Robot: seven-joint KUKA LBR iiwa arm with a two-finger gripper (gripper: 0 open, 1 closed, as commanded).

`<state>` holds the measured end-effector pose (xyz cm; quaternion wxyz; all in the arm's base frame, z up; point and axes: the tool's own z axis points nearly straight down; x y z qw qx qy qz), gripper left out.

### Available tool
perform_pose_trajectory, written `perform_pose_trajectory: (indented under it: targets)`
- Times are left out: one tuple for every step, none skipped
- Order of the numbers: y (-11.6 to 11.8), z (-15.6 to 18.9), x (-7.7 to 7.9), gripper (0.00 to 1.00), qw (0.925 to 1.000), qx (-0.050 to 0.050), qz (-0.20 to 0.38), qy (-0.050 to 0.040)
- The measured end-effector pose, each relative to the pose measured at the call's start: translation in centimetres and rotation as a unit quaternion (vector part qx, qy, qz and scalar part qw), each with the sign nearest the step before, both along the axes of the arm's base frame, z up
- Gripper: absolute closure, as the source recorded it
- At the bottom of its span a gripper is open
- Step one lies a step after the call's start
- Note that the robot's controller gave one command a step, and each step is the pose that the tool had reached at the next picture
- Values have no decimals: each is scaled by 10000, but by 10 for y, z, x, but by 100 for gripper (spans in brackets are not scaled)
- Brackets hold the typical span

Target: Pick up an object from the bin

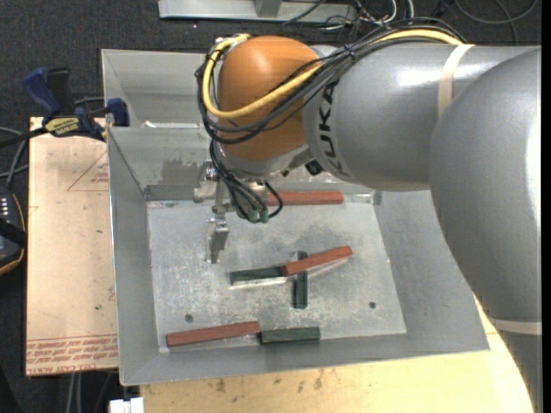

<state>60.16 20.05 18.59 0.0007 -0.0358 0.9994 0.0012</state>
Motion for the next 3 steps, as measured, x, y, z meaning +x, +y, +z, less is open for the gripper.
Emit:
perform_pose_trajectory:
  targets:
    - [-12,-46,-25,0,9997,-9,254,-30]
    - [-48,-92,-20,0,10000,7,-43,5]
    - [-94,-93,-20,0,9995,-12,-315,25]
